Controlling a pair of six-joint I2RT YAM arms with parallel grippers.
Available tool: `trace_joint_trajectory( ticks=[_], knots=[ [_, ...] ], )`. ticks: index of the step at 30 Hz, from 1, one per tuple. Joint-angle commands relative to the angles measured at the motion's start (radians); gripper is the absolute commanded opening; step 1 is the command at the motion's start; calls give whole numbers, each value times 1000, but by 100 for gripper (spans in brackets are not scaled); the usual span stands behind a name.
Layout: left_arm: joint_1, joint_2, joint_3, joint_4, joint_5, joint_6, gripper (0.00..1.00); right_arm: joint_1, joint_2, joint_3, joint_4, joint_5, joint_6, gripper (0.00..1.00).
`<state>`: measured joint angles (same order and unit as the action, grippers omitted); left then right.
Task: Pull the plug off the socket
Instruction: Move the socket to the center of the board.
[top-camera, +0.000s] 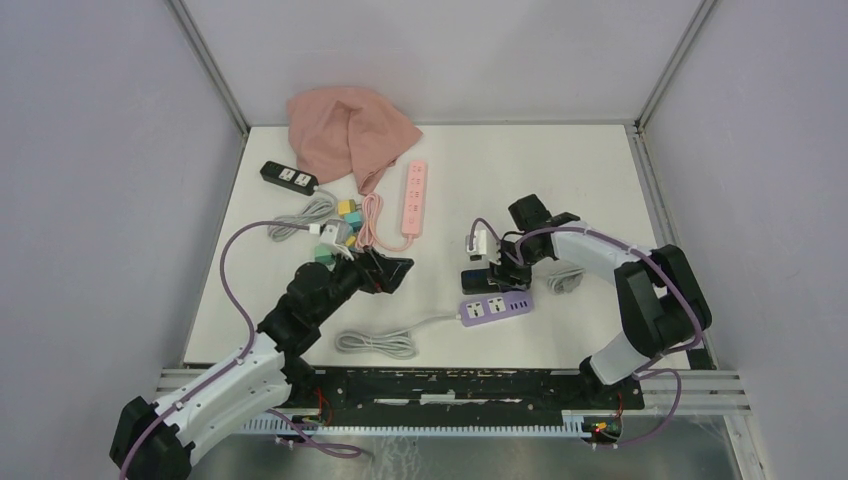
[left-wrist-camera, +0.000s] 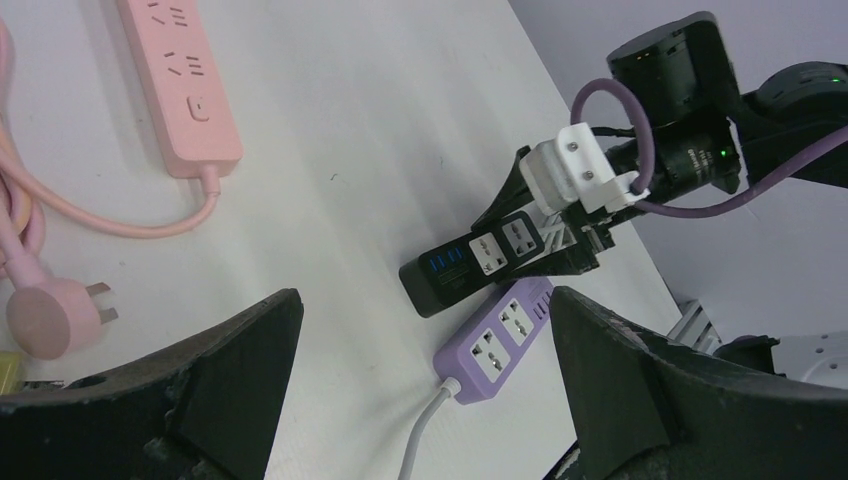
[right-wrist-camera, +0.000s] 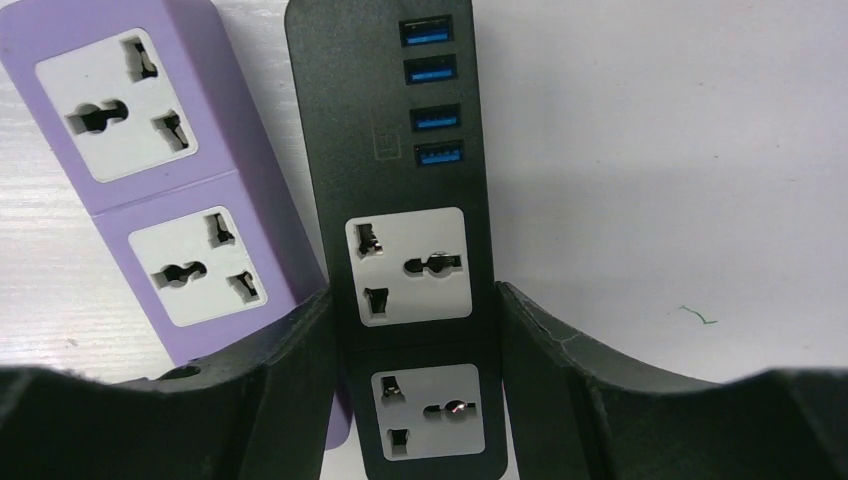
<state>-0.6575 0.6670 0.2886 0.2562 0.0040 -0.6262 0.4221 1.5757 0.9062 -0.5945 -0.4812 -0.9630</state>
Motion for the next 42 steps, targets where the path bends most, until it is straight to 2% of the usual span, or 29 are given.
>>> trace_joint_trajectory(
  ticks=[1, 5, 10, 15, 20, 24, 29, 37, 42],
  knots=[
    [2, 15, 113, -30, 37, 26, 99, 7, 15, 42, 6, 26, 24, 61],
    [2, 31, 173, -82, 59, 54, 99, 7, 23, 36, 23, 53, 23, 60],
    [2, 49, 190, -86, 93, 69, 99, 7, 18, 60, 19, 26, 55, 37],
    [2, 40, 159, -58, 100, 33, 99, -14, -21, 77, 88, 31, 168, 15],
    [2, 19, 131, -44, 97, 21, 99, -97, -30, 125, 179, 52, 304, 0],
    [2, 6, 116, -31, 101, 27, 99, -231, 4, 204, 283, 52, 424, 0],
    [3, 8, 110, -12, 94, 47, 99, -361, 146, 375, 370, 155, 541, 0],
    [2, 39, 111, -4, 85, 69, 99, -427, 462, 709, 330, 316, 585, 2],
    [2, 37, 106, -2, 78, 69, 99, -444, 582, 815, 296, 355, 593, 12]
  ],
)
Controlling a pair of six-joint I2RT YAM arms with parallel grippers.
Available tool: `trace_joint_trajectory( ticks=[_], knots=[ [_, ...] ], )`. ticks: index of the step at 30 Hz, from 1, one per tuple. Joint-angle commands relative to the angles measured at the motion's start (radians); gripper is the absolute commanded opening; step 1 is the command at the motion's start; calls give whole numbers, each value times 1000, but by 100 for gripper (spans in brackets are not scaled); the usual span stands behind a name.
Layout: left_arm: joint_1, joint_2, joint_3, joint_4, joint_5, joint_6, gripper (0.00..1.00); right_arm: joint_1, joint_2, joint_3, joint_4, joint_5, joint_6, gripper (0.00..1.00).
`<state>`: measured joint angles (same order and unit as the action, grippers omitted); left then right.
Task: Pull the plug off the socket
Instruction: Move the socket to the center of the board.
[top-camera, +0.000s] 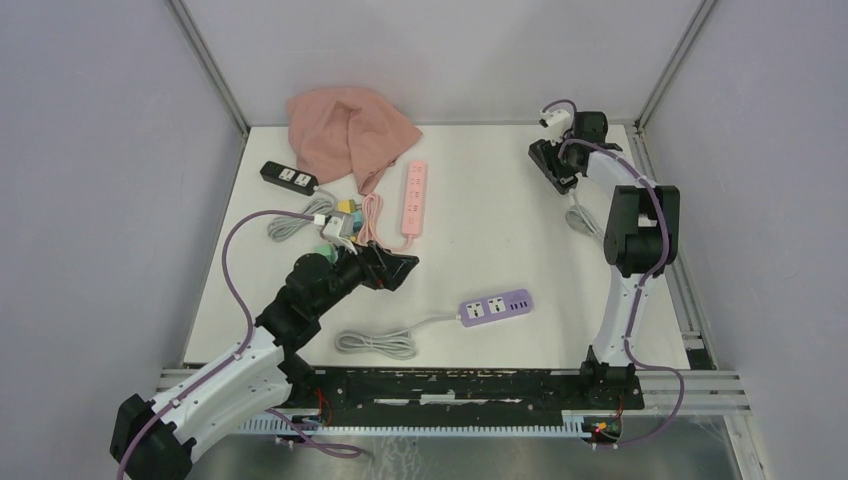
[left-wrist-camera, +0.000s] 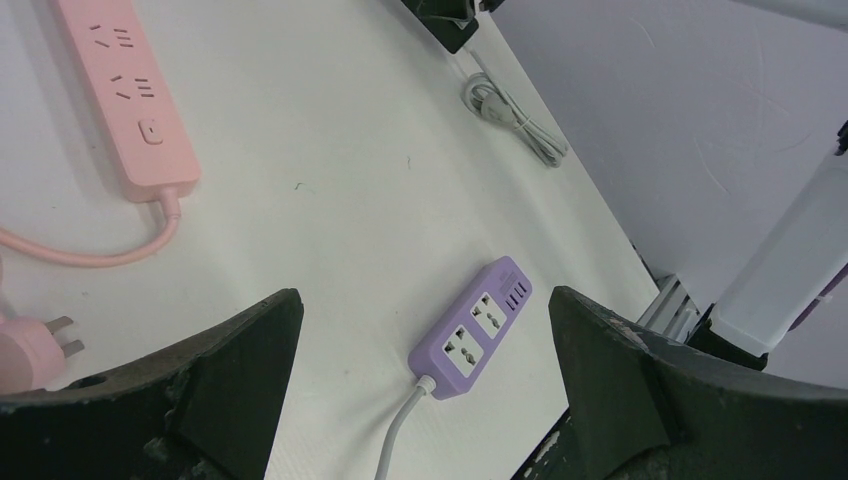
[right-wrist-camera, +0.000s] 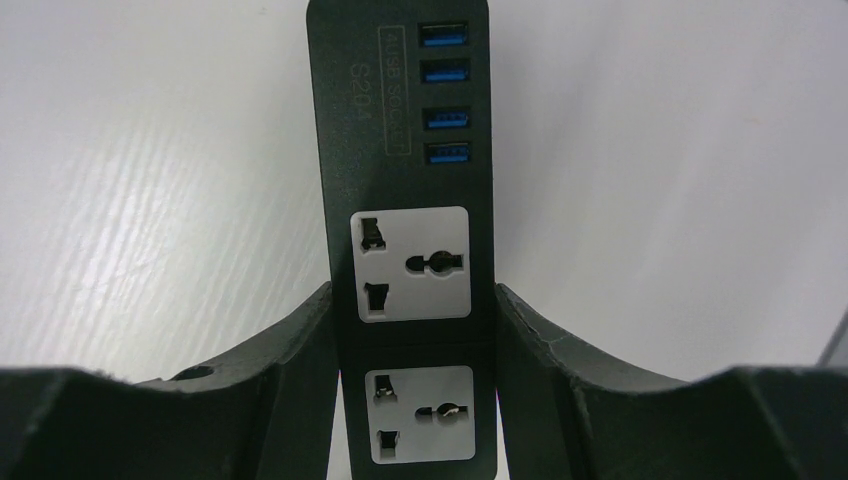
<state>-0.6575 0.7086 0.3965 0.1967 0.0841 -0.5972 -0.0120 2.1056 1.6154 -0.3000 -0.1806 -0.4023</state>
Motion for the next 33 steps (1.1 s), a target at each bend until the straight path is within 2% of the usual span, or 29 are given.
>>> trace_joint_trajectory(
  ticks=[1, 5, 10, 14, 17, 19, 23, 29, 33],
  knots=[
    [2, -3, -3, 58, -2, 40, 99, -15, 74, 128, -11, 56, 43, 15],
    [3, 0, 3, 56, 2, 39, 99, -32, 135, 213, -75, 37, 68, 35],
    [2, -3, 6, 56, 7, 30, 99, -44, 128, 219, -96, 10, 53, 69],
    [2, -11, 21, 46, 17, 28, 99, -54, 57, 193, -124, -37, 31, 82],
    [2, -24, 27, 35, 23, 29, 99, -55, -40, 127, -132, -84, 5, 87],
    [2, -35, 36, 23, 25, 32, 99, -55, -127, 68, -167, -179, -16, 88],
    [2, -50, 39, 16, 26, 37, 99, -56, -344, -88, -231, -450, -66, 90],
    [3, -56, 53, 3, 40, 42, 99, -53, -584, -281, -371, -938, -247, 91],
    [2, -64, 55, 0, 49, 32, 99, -47, -667, -317, -576, -1074, -441, 91]
  ],
)
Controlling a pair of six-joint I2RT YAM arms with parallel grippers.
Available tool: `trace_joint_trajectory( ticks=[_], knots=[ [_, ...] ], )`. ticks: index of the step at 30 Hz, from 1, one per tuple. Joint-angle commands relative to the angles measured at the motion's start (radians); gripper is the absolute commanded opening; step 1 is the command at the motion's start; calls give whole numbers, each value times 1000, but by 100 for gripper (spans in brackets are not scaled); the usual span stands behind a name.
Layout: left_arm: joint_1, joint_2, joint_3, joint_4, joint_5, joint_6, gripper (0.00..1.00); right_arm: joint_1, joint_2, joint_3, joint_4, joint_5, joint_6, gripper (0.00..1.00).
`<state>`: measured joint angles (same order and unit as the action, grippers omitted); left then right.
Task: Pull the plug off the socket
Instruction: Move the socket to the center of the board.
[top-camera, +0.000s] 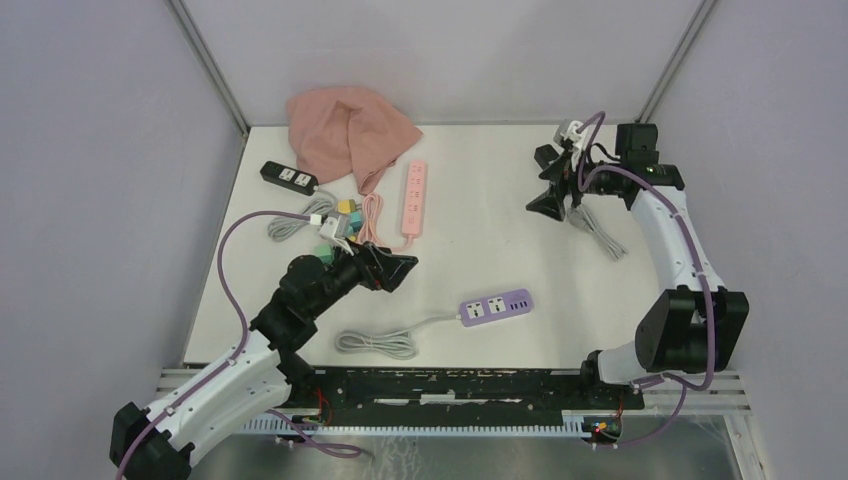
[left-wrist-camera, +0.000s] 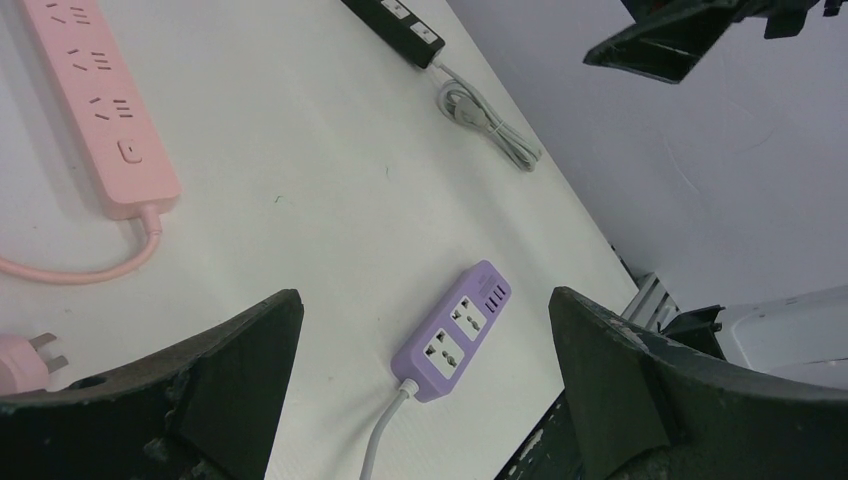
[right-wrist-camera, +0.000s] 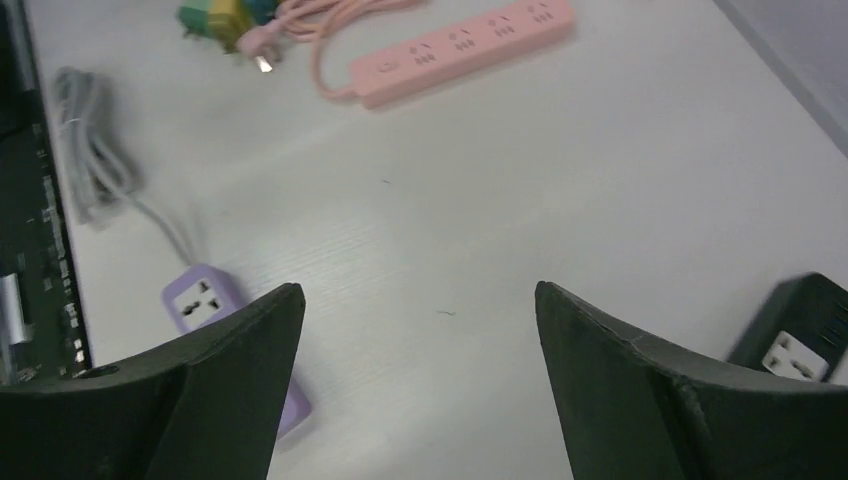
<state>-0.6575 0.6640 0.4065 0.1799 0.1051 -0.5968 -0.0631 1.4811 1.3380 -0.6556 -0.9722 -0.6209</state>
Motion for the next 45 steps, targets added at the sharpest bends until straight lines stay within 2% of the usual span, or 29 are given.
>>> trace_joint_trajectory(
  ticks=[1, 6, 10, 21, 24, 26, 31, 33, 45],
  knots=[
    [2, -20, 43, 16, 29, 30, 99, 6, -53, -39, -302, -307, -299, 93],
    [3, -22, 42, 24, 27, 21, 99, 15, -51, -22, -695, -351, -718, 99],
    [2, -14, 47, 26, 30, 19, 99, 24, 17, -8, -1065, -365, -1148, 100],
    [2, -18, 41, 25, 25, 14, 99, 107, 59, -87, -1104, -331, -1263, 100],
    [2, -14, 42, 25, 25, 13, 99, 129, 55, -104, -1071, -303, -1243, 100],
    [2, -10, 43, 26, 24, 14, 99, 143, 40, -122, -1003, -272, -1167, 100],
    [3, 0, 42, 32, 25, 12, 99, 230, -106, -258, -514, -90, -669, 100],
    [3, 5, 40, 37, 26, 12, 99, 279, -173, -340, -348, 20, -556, 100],
    [2, 51, 28, 79, 36, 5, 99, 463, -179, -479, -129, 267, -490, 100]
  ],
)
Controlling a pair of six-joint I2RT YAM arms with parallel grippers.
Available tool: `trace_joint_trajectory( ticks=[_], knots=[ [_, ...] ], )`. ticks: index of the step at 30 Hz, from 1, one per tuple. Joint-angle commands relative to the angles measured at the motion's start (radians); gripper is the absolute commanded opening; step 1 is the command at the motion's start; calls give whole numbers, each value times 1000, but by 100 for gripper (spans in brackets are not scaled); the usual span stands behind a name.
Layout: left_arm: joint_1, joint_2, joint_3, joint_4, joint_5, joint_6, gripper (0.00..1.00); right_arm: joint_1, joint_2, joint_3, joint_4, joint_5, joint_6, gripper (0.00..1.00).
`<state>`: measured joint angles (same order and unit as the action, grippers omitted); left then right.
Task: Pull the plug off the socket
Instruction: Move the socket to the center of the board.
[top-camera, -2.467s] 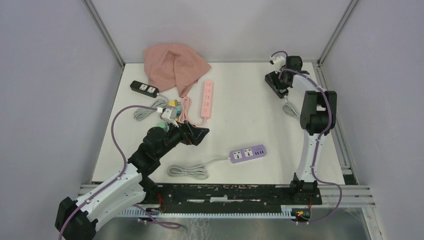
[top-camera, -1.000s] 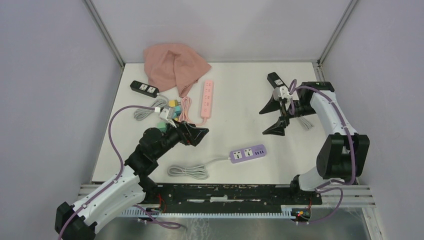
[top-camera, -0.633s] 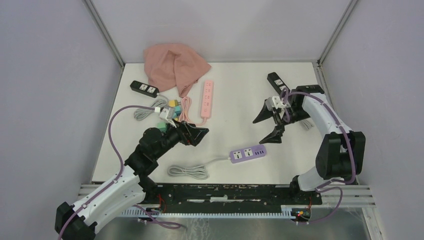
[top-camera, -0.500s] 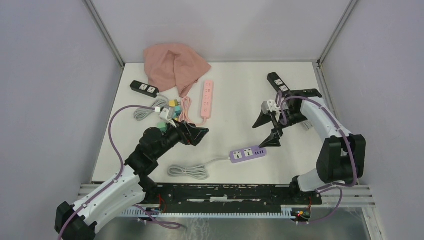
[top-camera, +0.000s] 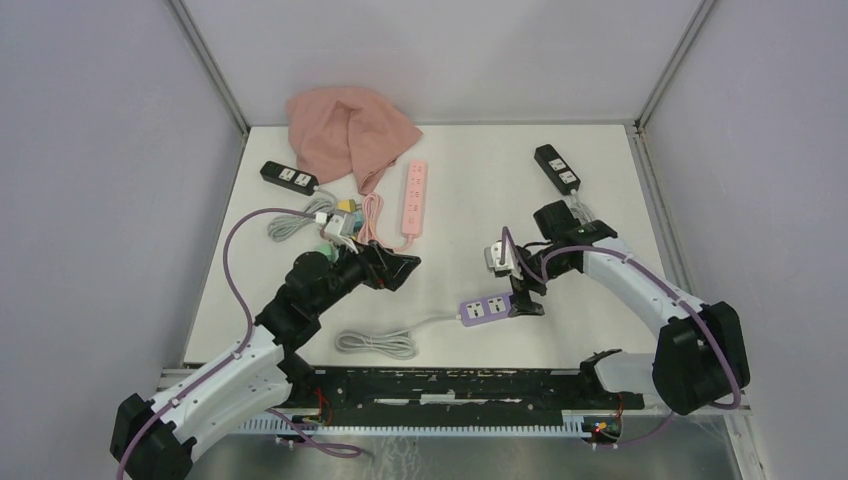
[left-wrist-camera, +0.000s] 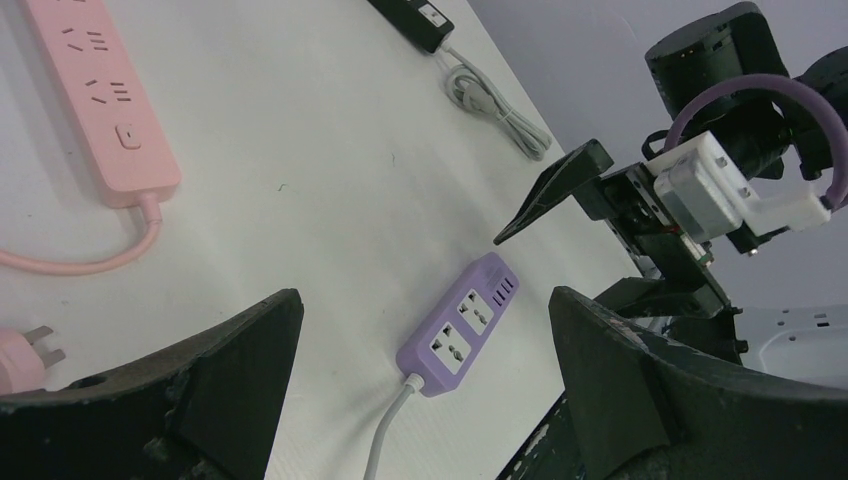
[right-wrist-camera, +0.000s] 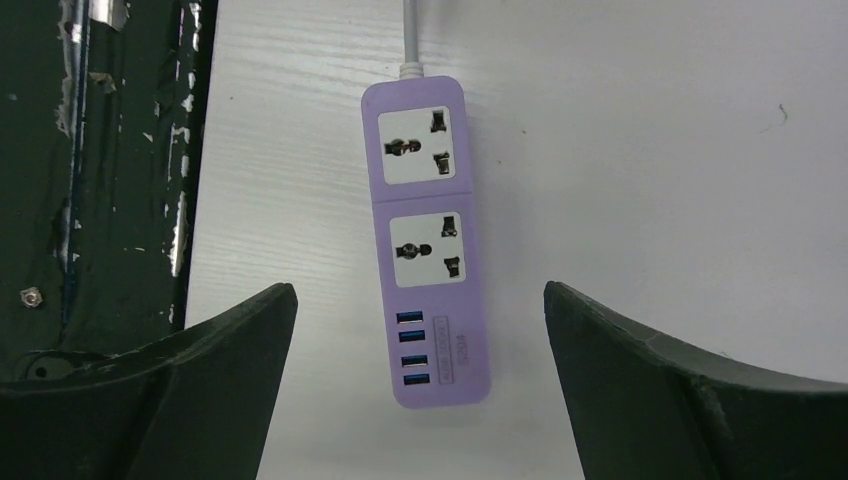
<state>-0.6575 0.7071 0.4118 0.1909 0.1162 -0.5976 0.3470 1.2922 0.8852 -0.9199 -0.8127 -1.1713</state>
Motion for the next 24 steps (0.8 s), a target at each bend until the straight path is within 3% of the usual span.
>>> trace_joint_trajectory(
  ticks=[1, 13, 19, 24],
  knots=[
    [3, 10, 19, 73, 25, 5, 99, 70, 14, -35, 153, 130, 66, 100],
    [2, 18, -2, 93, 23, -8, 99, 289, 149, -86, 305, 362, 103, 98],
    [2, 10, -11, 90, 17, -10, 99, 334, 193, -73, 320, 411, 121, 83],
    [2, 11, -14, 90, 17, -12, 99, 339, 208, -48, 297, 431, 135, 58]
  ],
)
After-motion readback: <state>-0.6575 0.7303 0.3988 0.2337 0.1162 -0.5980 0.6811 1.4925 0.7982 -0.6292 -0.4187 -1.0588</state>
